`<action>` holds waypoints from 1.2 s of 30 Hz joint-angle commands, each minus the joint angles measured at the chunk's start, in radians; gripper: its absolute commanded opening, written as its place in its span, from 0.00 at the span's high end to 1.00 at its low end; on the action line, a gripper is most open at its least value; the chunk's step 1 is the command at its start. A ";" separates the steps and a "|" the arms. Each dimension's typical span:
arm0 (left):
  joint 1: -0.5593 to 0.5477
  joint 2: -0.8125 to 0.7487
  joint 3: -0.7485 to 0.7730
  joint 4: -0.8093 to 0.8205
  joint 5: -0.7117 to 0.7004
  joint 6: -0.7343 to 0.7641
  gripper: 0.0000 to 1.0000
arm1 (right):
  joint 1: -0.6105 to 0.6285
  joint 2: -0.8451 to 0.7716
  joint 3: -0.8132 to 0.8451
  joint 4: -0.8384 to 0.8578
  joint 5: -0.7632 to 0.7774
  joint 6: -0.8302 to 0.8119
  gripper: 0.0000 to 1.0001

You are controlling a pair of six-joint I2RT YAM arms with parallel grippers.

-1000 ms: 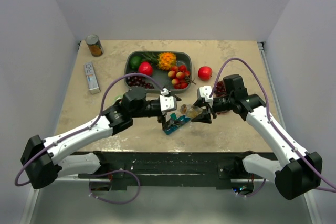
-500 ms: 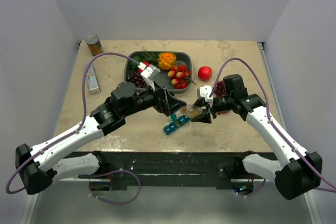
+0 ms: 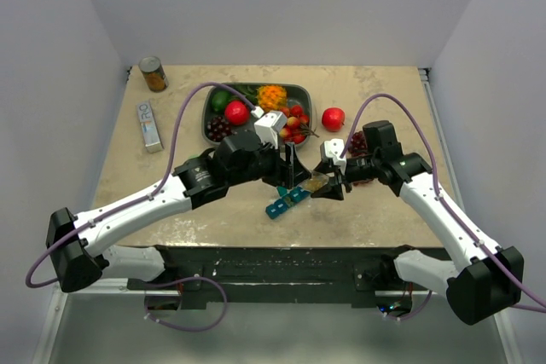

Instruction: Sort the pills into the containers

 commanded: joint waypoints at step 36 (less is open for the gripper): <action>0.083 -0.063 -0.179 0.498 0.481 1.104 0.13 | 0.002 -0.007 0.010 0.027 -0.032 0.004 1.00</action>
